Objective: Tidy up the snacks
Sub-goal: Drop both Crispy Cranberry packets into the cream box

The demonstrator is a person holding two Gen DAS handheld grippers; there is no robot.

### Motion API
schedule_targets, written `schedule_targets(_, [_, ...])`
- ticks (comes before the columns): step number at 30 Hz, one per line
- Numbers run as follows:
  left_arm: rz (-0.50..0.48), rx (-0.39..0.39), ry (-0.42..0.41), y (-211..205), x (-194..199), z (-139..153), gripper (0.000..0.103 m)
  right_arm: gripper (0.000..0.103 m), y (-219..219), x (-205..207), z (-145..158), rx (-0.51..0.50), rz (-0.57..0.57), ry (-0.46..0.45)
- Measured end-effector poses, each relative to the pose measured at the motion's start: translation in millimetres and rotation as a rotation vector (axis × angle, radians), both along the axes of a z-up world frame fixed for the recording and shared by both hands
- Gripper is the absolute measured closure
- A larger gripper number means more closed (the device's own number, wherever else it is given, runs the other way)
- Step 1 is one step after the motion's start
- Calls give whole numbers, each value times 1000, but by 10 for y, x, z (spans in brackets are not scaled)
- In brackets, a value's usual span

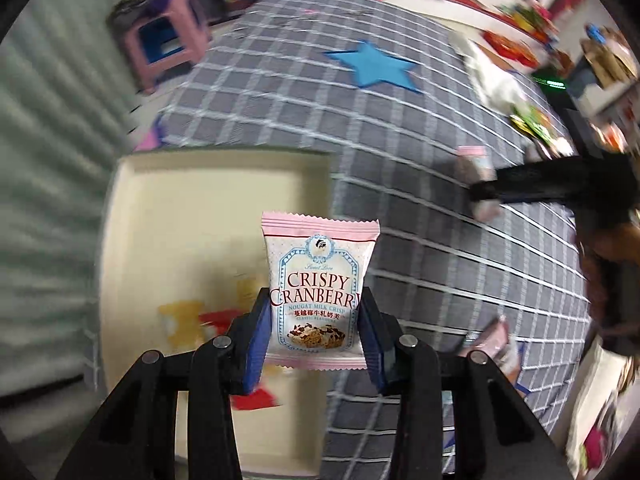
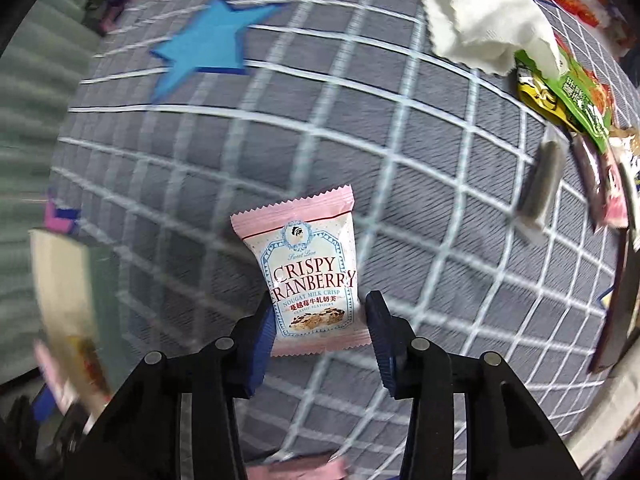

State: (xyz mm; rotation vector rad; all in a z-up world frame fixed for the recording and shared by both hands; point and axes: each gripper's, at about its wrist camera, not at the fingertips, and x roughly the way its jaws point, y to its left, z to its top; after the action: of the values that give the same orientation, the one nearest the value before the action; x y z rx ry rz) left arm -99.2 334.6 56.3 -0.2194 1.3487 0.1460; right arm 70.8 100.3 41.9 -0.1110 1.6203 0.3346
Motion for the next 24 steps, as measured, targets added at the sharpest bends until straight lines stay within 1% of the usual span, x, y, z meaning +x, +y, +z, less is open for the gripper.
schedule_targets(3, [49, 15, 12, 161, -105, -48, 59, 57, 477, -380, 283, 97, 62, 13])
schedule_targets(5, [67, 30, 28, 234, -148, -104, 59, 57, 875, -613, 444, 163, 114, 27])
schedule_targets(8, [69, 56, 47, 308, -258, -166, 58, 57, 1382, -884, 626, 255, 168, 61])
schedule_targets(9, [68, 67, 48, 322, -303, -176, 57, 57, 1510, -911, 672, 274, 183, 69])
schedule_targets(10, [65, 79, 44, 350, -361, -173, 54, 57, 1610, -946, 716, 289, 200, 72])
schedule_targets(11, [60, 101, 43, 364, -398, -177, 40, 57, 1696, -981, 733, 303, 217, 75])
schedule_targets(12, [54, 130, 45, 368, -431, -184, 20, 53, 1667, -936, 742, 318, 231, 79])
schedule_targets(13, [48, 154, 46, 369, -473, -178, 17, 30, 1628, -928, 716, 331, 244, 91])
schedule_targets(14, [32, 173, 34, 355, -502, -169, 17, 12, 1560, -886, 706, 326, 256, 104])
schedule_targets(15, [15, 173, 25, 330, -492, -167, 17, 0, 1521, -838, 668, 303, 259, 94])
schedule_targets(16, [-1, 172, 27, 305, -487, -162, 17, 0, 1516, -817, 626, 277, 254, 65])
schedule_targets(17, [-22, 168, 27, 271, -473, -153, 17, 0, 1415, -827, 640, 263, 237, 43])
schedule_targets(19, [-81, 139, 4, 101, -419, -105, 17, 0, 1070, -823, 630, 242, 181, 22])
schedule_targets(21, [-147, 94, -29, -171, -289, -57, 17, 0, 625, -700, 546, 182, 84, -27])
schedule_targets(22, [-178, 77, -53, -342, -197, -37, 17, 0, 310, -716, 526, 137, 24, -58])
schedule_targets(24, [-217, 57, -97, -696, 74, -38, 17, 0, -191, -629, 488, 57, -53, -101])
